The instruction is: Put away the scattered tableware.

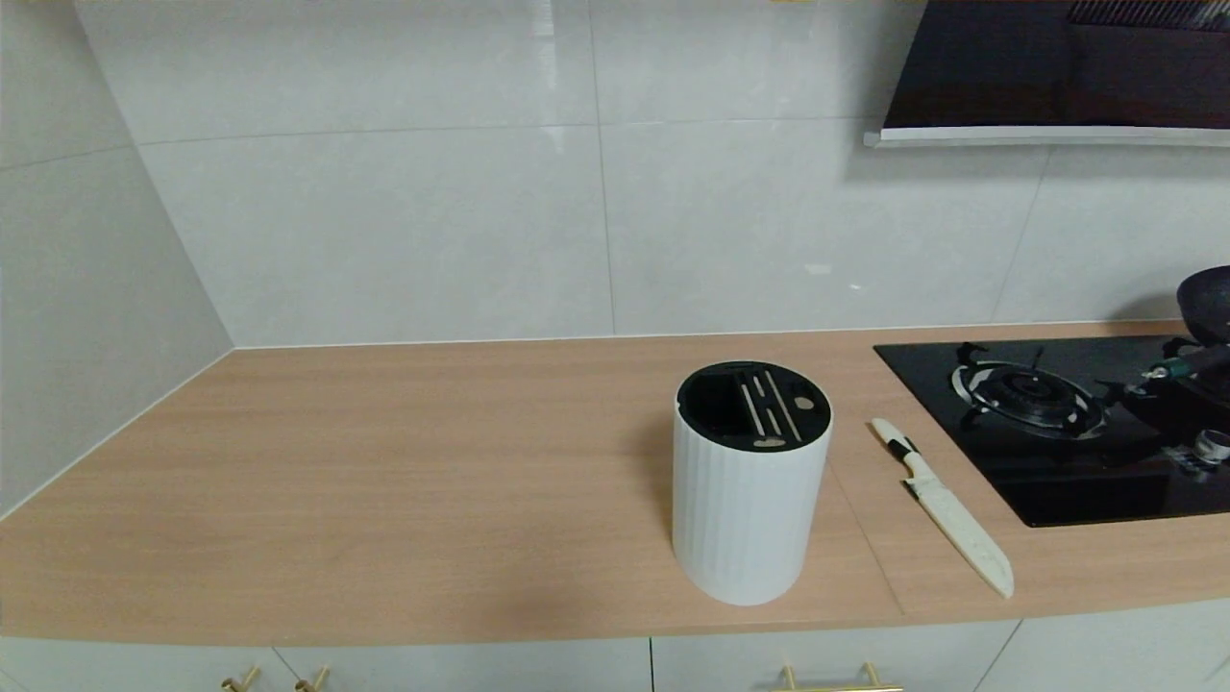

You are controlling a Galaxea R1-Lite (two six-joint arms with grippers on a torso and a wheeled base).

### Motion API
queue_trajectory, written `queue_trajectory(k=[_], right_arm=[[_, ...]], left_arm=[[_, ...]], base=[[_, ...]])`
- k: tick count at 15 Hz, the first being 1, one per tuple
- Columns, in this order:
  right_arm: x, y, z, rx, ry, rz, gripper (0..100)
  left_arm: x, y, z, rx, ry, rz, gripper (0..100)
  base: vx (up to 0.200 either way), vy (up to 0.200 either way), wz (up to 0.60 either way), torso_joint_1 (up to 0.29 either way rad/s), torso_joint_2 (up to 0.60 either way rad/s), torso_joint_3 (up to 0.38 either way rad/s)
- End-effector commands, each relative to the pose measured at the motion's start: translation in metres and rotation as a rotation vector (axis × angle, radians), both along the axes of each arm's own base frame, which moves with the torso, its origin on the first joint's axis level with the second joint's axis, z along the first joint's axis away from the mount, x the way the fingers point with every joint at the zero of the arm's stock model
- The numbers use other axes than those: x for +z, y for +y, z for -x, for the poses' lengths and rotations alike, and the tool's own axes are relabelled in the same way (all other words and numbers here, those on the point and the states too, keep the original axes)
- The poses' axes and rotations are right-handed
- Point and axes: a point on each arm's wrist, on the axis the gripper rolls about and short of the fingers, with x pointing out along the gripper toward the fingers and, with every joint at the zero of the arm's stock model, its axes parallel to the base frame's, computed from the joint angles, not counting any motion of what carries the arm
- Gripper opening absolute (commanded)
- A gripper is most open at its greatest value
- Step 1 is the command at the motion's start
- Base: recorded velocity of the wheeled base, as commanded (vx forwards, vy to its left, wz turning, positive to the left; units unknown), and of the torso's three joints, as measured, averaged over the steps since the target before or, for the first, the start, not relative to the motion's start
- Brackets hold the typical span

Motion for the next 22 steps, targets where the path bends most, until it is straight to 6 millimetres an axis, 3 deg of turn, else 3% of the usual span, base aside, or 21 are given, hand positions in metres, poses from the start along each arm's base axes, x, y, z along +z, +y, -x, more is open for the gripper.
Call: queue_trajectory(k=[1,9,20,21,22], right_arm=[[0.000,0.000,0.000,0.000,0.001,0.000,100],[0.000,0.000,0.000,0.000,0.001,-0.001,100],[0.001,0.000,0.000,0.002,-0.009,0.051,100],[0.035,0.000,0.006,0.043,-0.076,0.035,100],[0.049,0.000,0.004,0.055,-0.062,0.034,100]], left_arm=[[0.000,0.000,0.000,0.002,0.001,0.001,100],[0.000,0.000,0.000,0.000,0.001,0.001,100],[0.000,0.000,0.000,0.002,0.001,0.001,100],[0.000,0.000,0.000,0.002,0.001,0.001,100],[0.000,0.000,0.000,0.002,0.001,0.001,100]], base=[[0.000,0.000,0.00,0.271,-0.59,-0.305],[0.000,0.000,0.00,0.221,-0.45,-0.238],[0.000,0.000,0.00,0.002,0.00,-0.002],[0.000,0.000,0.00,0.000,0.00,0.000],[0.000,0.000,0.00,0.000,0.00,0.000]])
